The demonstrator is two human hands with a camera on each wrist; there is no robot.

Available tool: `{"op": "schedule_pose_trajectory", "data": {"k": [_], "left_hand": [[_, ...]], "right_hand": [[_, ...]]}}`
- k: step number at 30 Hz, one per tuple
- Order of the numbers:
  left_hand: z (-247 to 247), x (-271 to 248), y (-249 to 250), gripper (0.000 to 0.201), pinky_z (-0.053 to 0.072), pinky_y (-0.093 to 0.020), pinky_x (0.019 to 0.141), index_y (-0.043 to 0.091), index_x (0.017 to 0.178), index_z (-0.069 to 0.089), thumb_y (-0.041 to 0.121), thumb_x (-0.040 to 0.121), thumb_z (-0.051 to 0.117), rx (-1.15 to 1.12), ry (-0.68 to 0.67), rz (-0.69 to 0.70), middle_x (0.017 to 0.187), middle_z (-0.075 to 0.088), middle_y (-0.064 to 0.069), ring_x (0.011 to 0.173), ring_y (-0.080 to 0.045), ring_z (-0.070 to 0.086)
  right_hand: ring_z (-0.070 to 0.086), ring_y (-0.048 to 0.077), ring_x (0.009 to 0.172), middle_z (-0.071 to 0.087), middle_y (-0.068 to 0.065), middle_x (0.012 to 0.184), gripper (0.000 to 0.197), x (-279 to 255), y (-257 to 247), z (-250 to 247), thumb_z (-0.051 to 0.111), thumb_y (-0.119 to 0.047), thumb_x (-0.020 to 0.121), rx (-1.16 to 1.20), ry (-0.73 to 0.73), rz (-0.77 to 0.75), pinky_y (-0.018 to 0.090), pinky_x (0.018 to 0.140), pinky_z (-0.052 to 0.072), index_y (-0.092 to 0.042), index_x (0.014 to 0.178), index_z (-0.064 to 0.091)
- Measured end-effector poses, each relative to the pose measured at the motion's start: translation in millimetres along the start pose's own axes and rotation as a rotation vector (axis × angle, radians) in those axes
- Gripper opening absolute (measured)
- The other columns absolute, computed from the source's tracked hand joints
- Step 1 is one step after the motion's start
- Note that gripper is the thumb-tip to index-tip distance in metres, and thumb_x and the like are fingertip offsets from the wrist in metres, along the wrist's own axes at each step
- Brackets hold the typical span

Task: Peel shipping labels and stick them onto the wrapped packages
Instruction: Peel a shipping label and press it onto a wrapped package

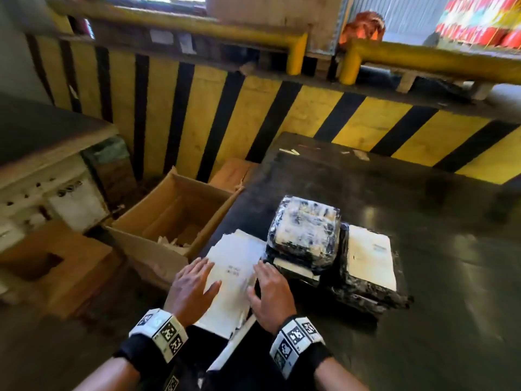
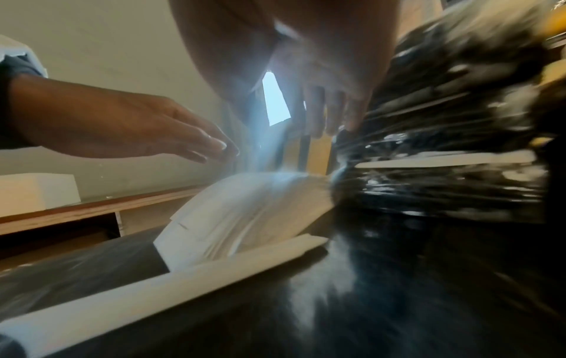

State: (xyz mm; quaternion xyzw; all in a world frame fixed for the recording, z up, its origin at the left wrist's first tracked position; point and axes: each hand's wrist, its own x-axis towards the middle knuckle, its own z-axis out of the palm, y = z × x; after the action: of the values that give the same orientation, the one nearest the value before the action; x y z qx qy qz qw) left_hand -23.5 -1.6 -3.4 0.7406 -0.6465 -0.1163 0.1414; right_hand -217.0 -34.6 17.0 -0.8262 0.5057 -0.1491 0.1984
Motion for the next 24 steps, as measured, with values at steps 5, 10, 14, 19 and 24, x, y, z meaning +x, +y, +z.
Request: {"op": "schedule_pose_trajectory", "data": {"k": [5,10,14,19,24], "left_hand": [[5,22,-21,0.057,0.043,-0.037,0.092,0.017,0.124,0.058,0.053,0.088,0.032,-0.021,0.008,-0.054,0.122,0.061,-0.005,0.111,-0.022,0.055],[8,36,-24,0.032,0.046,-0.033,0.082,0.015,0.115,0.062,0.033,0.089,0.058,-0.215,0.079,-0.105,0.107,0.066,-0.005,0.095,-0.021,0.058],[9,46,-30,0.034,0.055,-0.035,0.067,0.009,0.105,0.066,0.019,0.075,0.078,-0.519,0.111,-0.223,0.080,0.069,-0.006,0.070,-0.020,0.063],[14,50,-43,0.022,0.058,-0.040,0.062,0.022,0.069,0.062,0.024,0.068,0.084,-0.590,0.114,-0.226,0.066,0.067,0.002,0.063,-0.016,0.065],[2,48,-45,0.015,0.058,-0.044,0.067,0.013,0.072,0.063,0.017,0.076,0.077,-0.729,0.036,-0.188,0.070,0.066,-0.007,0.069,-0.024,0.065]], "right_hand": [[0.022,0.019,0.143,0.026,0.007,0.155,0.053,26,-10,22,0.042,-0.031,0.092,-0.104,-0.144,0.024,0.031,0.117,0.014,-0.016,0.143,0.036],[0.020,0.016,0.143,0.020,0.004,0.157,0.055,33,-10,32,0.041,-0.031,0.092,-0.128,-0.231,0.085,0.033,0.115,0.021,-0.020,0.145,0.033],[0.020,0.017,0.144,0.019,0.004,0.158,0.056,29,-11,34,0.043,-0.031,0.093,-0.112,-0.217,0.106,0.033,0.115,0.023,-0.020,0.146,0.031],[0.015,0.016,0.145,0.013,0.002,0.159,0.058,24,-10,31,0.044,-0.031,0.094,-0.138,-0.245,0.109,0.033,0.115,0.021,-0.022,0.148,0.025],[0.016,0.016,0.145,0.014,0.002,0.159,0.056,20,-13,27,0.045,-0.030,0.095,-0.118,-0.227,0.097,0.033,0.115,0.020,-0.020,0.147,0.028]]}}
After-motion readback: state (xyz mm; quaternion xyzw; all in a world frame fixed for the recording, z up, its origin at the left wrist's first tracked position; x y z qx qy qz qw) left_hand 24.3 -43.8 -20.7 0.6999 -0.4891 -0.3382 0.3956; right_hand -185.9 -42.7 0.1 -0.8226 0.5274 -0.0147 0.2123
